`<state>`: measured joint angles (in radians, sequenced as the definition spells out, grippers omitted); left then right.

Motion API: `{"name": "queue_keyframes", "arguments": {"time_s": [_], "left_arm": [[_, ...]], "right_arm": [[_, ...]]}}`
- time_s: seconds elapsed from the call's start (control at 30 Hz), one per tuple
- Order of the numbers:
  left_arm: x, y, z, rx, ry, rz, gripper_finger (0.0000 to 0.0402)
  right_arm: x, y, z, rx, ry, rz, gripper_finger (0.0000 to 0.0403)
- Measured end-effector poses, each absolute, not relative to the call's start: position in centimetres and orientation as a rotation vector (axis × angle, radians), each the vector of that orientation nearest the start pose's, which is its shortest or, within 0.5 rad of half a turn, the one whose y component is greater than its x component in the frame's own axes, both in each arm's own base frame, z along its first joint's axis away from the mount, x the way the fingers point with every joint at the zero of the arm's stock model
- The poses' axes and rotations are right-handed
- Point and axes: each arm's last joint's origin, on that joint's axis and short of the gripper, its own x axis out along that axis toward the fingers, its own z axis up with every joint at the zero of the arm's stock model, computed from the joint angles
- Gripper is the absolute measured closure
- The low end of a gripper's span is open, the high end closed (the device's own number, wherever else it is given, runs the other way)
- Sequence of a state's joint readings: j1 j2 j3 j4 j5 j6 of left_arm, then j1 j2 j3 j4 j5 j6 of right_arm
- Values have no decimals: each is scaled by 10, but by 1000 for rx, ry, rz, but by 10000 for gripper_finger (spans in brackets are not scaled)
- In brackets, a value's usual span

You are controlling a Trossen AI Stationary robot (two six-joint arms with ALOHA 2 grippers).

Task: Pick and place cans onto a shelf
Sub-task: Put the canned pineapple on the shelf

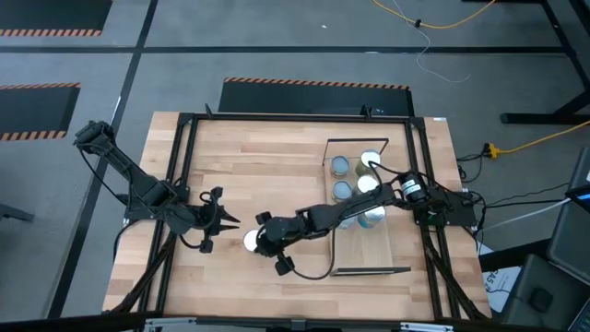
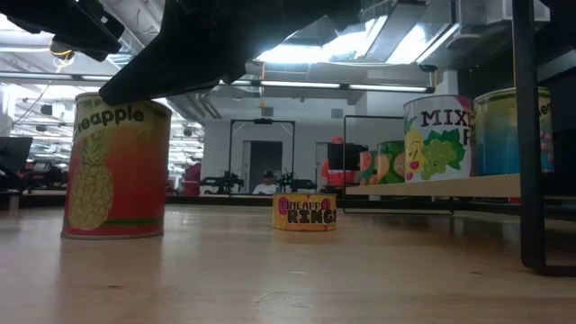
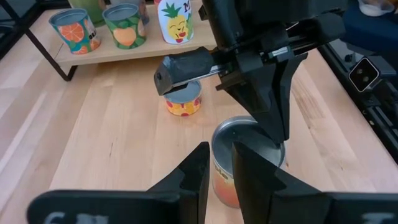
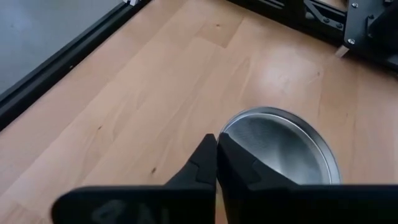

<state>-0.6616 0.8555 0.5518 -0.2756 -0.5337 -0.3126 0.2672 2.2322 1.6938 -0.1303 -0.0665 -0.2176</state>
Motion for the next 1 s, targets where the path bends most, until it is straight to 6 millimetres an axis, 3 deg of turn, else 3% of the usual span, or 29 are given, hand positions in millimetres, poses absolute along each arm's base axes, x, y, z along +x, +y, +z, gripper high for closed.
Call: {"name": "queue_keyframes", "arguments": {"time_s": [0.23,0.53,0.83,1.0], "left_arm": [[148,-97,236,20,491,-48,340],[148,-97,236,20,491,-48,340],[148,-97,236,19,491,-50,340],[148,-97,236,20,492,-50,340]], "right_arm": [[470,137,194,-301,647,421,401],[436,144,259,-339,638,472,402],[371,145,340,-374,613,528,403],[328,148,374,-390,621,559,403]]}}
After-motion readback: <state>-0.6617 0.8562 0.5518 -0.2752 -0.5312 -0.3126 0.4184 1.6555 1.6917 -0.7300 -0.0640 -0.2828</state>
